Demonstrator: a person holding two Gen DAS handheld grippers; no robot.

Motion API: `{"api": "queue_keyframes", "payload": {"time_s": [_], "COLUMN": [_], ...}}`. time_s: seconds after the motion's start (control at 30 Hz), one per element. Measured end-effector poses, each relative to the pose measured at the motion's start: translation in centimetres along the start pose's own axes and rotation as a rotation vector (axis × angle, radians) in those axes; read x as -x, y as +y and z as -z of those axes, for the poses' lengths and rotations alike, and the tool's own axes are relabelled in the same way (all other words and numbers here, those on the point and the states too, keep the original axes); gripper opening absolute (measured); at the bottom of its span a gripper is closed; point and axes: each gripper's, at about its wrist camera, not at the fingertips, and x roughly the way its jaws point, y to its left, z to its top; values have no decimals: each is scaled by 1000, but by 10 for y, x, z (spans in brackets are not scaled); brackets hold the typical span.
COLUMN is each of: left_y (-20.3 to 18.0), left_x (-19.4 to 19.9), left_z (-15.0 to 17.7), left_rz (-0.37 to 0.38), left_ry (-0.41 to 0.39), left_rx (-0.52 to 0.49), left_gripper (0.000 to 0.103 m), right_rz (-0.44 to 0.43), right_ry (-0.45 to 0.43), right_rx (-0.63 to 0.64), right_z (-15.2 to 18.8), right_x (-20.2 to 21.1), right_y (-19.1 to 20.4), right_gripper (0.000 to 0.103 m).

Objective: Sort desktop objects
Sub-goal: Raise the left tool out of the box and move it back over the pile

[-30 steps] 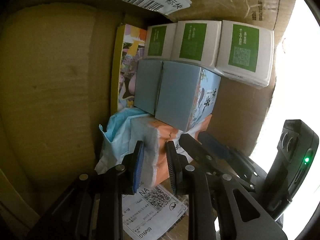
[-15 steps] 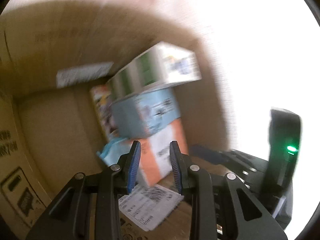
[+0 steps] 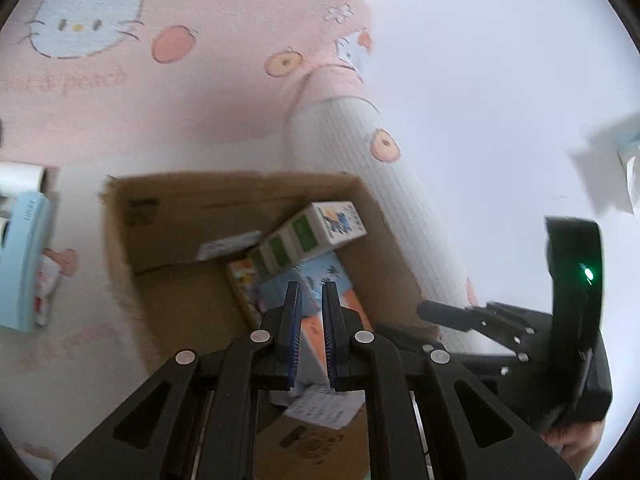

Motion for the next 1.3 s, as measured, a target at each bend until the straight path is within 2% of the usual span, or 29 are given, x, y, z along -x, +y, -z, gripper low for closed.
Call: {"api": "queue_keyframes", "payload": {"time_s": [0.1,0.27,0.37,0.53,0.73,0.8,0.97,1.1,1.2,1.3], "left_y": [11,21,26,34,55,62,86,117,155,185], "left_x": [24,49,68,84,112,122,144,161,167,170], "left_z": [-7,-1,0,3,-8,-14,-27,-36,-41,-39], "left_rz": [-39,-125,-137,-165,-147,-152,-199,-230,-232,-232], "left_ry": [-18,-88,-111,-127,-167,-187,-233,-265,-256,-253], "left_rx": [-21,-111,-123,-165,-122,-108,-90,-66,9,97], "left_gripper": [11,11,11,11,11,11,11,11,11,11], "right_rz": [-15,-48,-44,26,63,39,-99,-137,-205,-270], "right_ry": [-48,-114,-146,-192,-263,-286,-336,-385,-438,-463], "right_rx": [-1,-31,-33,-10,32,34,-15,-17,-3,-82], "right_z": [16,24,30,37,42,41,33,28,26,25], "right_x": [15,29,21,44,58,62,66,67,64,52], "right_y": [12,33,47,74,111,122,143,161,174,179], "right_gripper": [50,50,50,50,52,54,56,64,66,71]}}
